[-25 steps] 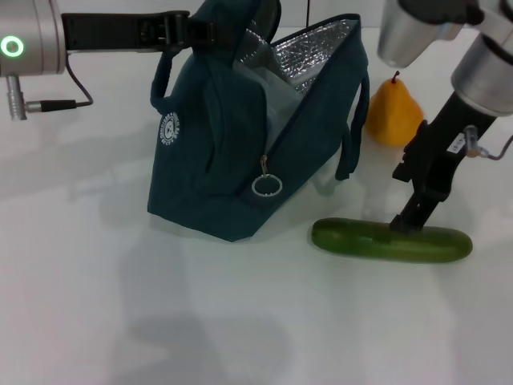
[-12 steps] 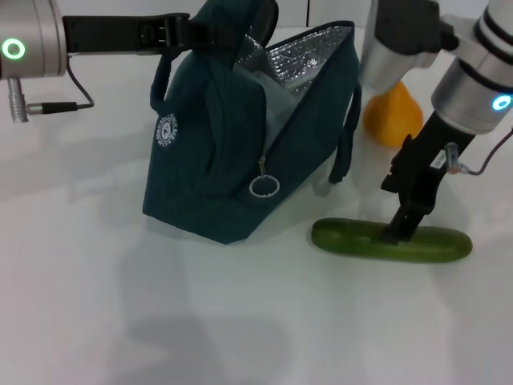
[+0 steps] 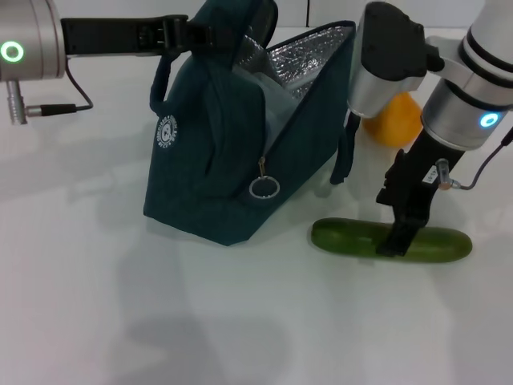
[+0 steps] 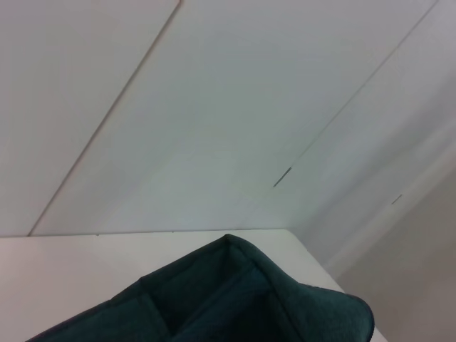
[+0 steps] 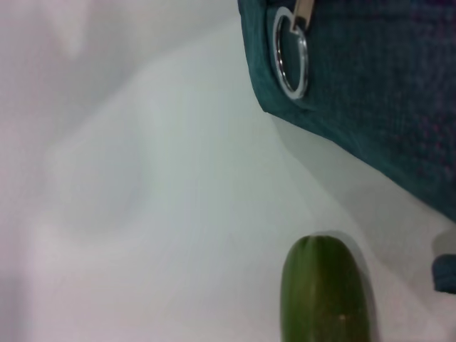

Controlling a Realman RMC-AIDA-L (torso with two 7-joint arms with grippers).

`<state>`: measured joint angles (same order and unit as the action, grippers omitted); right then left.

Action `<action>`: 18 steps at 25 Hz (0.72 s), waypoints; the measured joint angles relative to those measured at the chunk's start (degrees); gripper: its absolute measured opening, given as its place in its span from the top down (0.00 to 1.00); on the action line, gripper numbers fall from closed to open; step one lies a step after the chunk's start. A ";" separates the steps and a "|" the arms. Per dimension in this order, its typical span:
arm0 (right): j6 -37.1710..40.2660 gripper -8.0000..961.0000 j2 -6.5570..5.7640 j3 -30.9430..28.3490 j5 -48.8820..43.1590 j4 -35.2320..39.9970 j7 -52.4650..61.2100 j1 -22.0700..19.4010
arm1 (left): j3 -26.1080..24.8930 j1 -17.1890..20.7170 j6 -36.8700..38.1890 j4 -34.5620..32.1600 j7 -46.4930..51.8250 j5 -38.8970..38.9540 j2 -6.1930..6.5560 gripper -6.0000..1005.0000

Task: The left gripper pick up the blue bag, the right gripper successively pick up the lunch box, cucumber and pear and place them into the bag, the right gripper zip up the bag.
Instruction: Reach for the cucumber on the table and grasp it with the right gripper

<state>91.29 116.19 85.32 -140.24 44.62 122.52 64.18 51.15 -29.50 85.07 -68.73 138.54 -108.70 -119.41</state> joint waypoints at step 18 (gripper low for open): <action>-4.89 0.08 0.00 8.05 3.21 -3.53 0.20 -0.31 | 0.05 -0.03 -0.61 0.07 -0.11 0.19 -0.03 0.94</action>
<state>86.41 116.19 93.37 -137.04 41.09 122.72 63.87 51.20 -29.53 84.46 -68.66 138.43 -108.51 -119.44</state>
